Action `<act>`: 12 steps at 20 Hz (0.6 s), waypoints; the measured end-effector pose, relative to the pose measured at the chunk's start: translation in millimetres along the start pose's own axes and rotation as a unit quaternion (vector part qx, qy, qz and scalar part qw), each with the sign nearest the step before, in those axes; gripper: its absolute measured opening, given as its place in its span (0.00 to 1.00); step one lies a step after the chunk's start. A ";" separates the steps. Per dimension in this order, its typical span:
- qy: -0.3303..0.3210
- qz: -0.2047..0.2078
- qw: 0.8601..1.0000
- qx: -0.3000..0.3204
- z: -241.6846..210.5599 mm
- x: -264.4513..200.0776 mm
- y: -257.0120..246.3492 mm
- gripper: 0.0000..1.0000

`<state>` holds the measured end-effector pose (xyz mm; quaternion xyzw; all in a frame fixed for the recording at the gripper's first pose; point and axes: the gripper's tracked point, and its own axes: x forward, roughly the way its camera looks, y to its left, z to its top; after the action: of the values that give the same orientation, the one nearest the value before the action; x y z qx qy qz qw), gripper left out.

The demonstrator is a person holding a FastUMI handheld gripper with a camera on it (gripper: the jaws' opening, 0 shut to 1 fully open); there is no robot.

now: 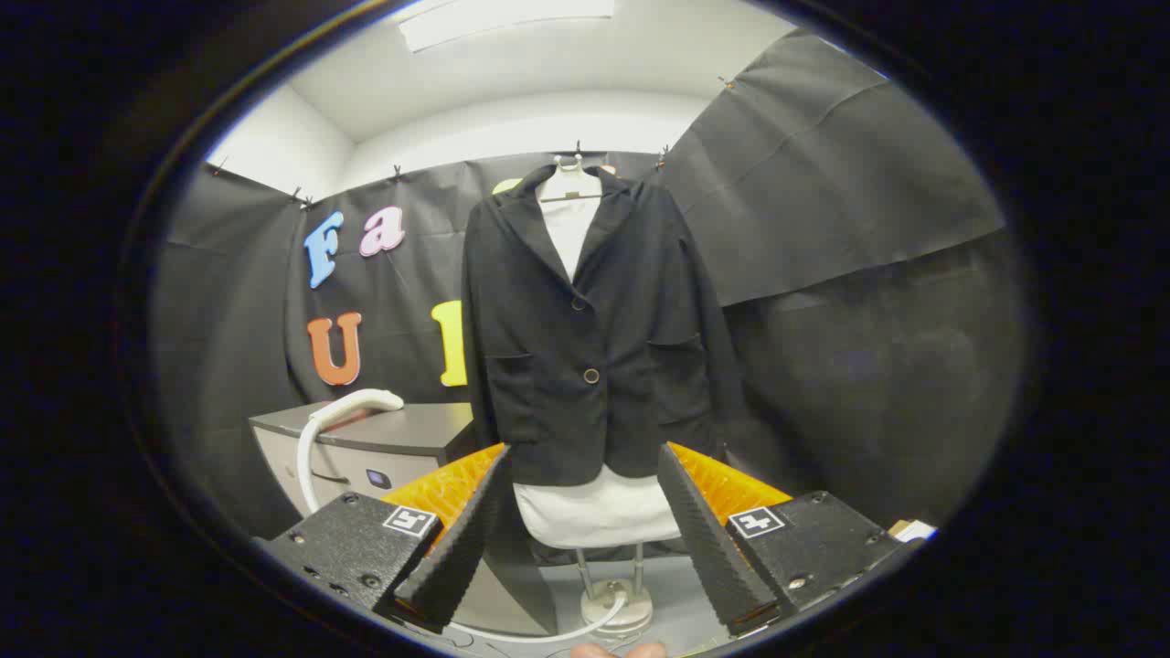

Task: Iron the clothes twice with a garment steamer, once on the left side and once on the right side.

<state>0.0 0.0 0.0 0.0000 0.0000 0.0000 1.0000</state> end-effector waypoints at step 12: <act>0.035 0.078 0.996 0.012 19.1 8.6 -17.4 1.00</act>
<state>8.6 -17.4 19.1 0.0123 0.0354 0.0782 0.9962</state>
